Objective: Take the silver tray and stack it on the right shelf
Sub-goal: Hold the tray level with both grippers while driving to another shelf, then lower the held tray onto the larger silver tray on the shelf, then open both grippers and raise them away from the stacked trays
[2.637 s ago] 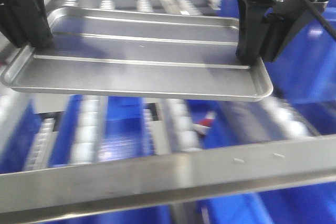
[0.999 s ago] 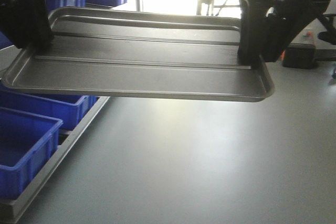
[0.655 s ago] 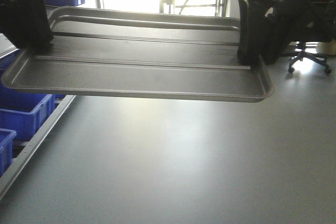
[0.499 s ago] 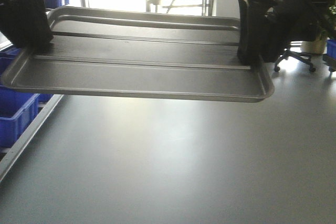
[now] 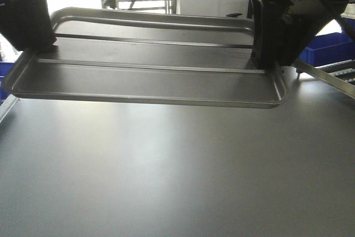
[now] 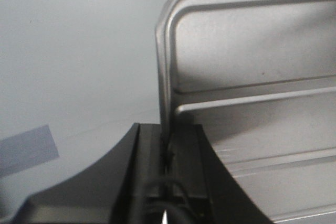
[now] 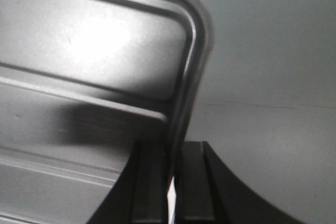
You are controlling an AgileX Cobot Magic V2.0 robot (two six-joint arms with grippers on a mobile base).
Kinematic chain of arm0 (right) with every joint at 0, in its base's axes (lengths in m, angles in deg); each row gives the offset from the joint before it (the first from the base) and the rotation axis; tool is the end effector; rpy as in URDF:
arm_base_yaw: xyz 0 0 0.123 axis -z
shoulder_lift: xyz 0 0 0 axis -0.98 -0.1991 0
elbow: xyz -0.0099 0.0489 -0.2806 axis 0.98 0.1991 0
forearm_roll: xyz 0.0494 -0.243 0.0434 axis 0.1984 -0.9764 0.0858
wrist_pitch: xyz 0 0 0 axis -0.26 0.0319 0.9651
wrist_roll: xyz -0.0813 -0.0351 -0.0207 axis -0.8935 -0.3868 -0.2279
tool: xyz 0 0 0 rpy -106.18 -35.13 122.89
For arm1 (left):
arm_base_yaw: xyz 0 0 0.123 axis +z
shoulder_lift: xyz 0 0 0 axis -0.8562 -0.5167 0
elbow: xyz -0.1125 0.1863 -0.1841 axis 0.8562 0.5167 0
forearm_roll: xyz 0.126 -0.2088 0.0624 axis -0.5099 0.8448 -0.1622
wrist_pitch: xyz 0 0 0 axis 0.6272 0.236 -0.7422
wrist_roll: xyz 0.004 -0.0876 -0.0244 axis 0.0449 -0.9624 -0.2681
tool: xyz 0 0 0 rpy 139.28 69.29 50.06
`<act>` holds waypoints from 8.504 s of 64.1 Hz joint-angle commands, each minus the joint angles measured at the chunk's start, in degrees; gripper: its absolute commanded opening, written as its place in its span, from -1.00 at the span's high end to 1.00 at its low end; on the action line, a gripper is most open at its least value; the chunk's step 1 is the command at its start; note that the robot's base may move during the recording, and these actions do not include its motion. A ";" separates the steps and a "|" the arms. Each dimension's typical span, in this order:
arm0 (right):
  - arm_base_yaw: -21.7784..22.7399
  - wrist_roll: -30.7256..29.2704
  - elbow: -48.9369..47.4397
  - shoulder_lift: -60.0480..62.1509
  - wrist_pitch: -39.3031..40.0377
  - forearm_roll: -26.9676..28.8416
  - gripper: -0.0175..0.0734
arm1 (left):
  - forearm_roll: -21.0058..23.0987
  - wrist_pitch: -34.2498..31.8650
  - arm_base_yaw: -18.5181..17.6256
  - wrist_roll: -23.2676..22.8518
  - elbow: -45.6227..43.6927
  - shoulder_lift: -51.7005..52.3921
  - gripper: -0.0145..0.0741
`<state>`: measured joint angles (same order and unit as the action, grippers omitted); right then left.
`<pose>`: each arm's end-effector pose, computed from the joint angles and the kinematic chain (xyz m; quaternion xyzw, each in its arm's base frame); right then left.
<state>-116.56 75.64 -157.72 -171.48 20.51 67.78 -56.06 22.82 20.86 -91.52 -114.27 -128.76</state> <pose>0.2374 0.1723 0.3075 -0.0766 0.9765 0.0567 0.1935 0.2283 -0.1660 0.3251 0.1102 0.9693 -0.0628 0.2105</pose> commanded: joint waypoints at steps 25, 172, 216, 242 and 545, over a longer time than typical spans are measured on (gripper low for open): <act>-0.27 -1.98 -1.93 2.20 2.74 -1.36 0.49 | 0.23 -1.30 -0.81 1.45 -1.76 2.01 0.88; -0.27 -1.98 -1.93 2.20 3.02 -1.36 0.49 | 1.23 -1.22 -0.81 1.45 -1.76 0.77 0.88; -0.27 -1.98 -1.93 2.20 3.02 -1.36 0.49 | 1.23 -1.22 -0.81 1.45 -1.76 0.77 0.88; -0.27 -1.98 -1.93 2.20 2.96 -1.36 0.49 | 1.23 -1.22 -0.81 1.45 -1.76 0.77 0.88; 12.87 -11.23 -8.54 -0.11 12.70 -4.48 0.51 | -1.45 -21.67 7.10 12.03 0.05 -0.33 0.92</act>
<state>-103.86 64.81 -168.21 -177.23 29.33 65.39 -56.67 8.36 28.16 -79.81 -119.11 -136.63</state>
